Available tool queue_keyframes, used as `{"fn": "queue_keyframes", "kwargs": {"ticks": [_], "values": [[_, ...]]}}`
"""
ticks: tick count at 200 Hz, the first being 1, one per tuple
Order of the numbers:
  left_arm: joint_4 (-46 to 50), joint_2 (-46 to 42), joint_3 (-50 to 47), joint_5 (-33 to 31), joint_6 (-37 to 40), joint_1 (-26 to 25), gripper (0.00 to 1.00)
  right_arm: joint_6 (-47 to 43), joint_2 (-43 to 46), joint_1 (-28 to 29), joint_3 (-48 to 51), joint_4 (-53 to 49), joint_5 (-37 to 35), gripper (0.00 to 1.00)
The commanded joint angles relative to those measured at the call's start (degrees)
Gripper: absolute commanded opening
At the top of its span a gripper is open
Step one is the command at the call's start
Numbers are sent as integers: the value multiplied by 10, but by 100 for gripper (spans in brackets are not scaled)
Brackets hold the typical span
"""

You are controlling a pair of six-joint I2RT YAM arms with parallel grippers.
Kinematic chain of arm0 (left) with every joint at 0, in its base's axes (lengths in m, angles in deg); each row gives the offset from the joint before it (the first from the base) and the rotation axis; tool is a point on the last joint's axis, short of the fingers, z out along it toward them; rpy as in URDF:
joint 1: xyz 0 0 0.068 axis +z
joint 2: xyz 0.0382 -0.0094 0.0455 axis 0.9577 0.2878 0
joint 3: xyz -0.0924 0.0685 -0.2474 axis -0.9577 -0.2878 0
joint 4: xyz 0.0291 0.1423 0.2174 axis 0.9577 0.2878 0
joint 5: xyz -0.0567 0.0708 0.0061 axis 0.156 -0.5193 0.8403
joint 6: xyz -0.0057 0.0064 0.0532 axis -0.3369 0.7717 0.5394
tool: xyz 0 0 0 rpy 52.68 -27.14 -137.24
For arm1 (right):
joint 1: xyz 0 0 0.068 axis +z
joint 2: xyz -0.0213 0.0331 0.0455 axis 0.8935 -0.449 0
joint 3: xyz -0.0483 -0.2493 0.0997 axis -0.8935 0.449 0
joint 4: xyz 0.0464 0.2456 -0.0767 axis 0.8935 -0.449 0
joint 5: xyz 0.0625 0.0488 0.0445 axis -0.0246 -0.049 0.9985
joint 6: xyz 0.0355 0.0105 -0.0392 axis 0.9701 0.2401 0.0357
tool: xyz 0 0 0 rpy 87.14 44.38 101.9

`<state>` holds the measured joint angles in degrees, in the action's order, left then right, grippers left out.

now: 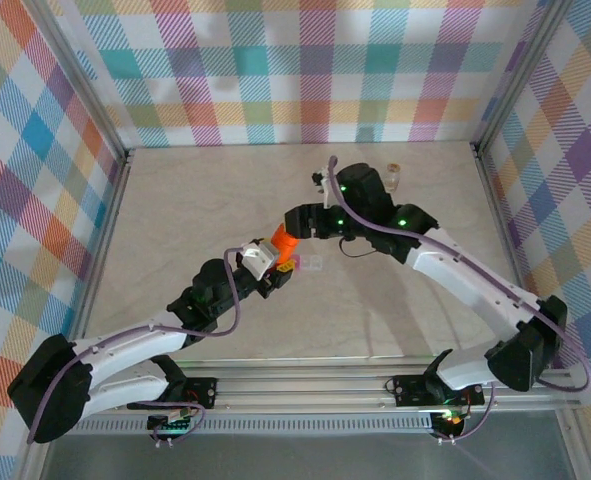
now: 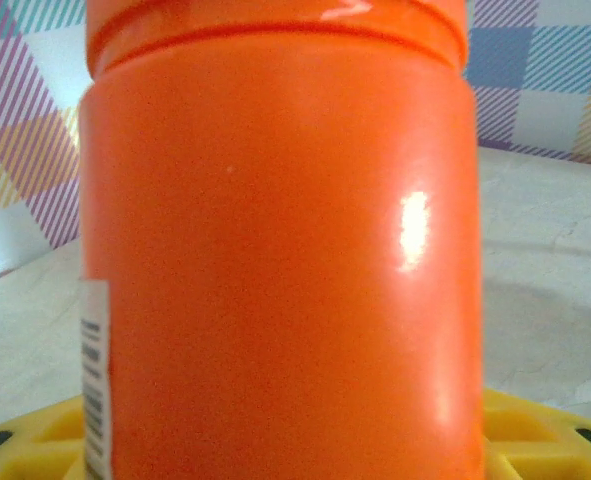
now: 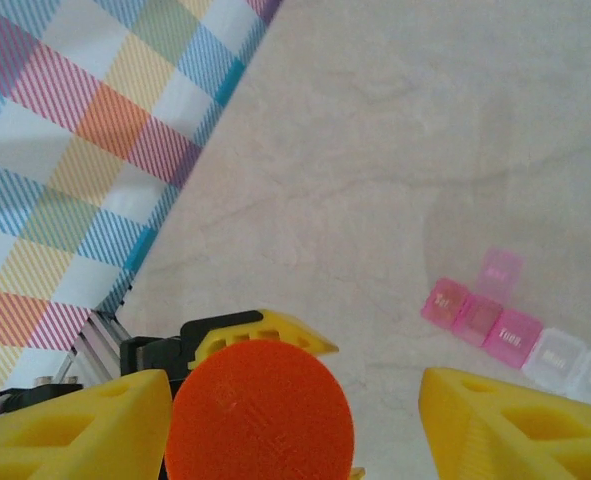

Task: Sort the pills into containers

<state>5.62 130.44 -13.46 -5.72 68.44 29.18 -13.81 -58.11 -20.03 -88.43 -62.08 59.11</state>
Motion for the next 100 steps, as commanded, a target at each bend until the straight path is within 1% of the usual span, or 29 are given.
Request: {"fn": "queue_keyframes", "kwargs": {"ticks": [1, 59, 100], "values": [[-38, 2, 9, -27, -10, 3, 7, 43, -12, 10, -21, 6, -13, 68], [-38, 8, 12, -25, -14, 3, 6, 44, -36, 25, -7, 24, 21, 68], [-35, 10, 15, -24, -16, 3, 6, 50, -30, 35, 0, 34, 18, 68]]}}
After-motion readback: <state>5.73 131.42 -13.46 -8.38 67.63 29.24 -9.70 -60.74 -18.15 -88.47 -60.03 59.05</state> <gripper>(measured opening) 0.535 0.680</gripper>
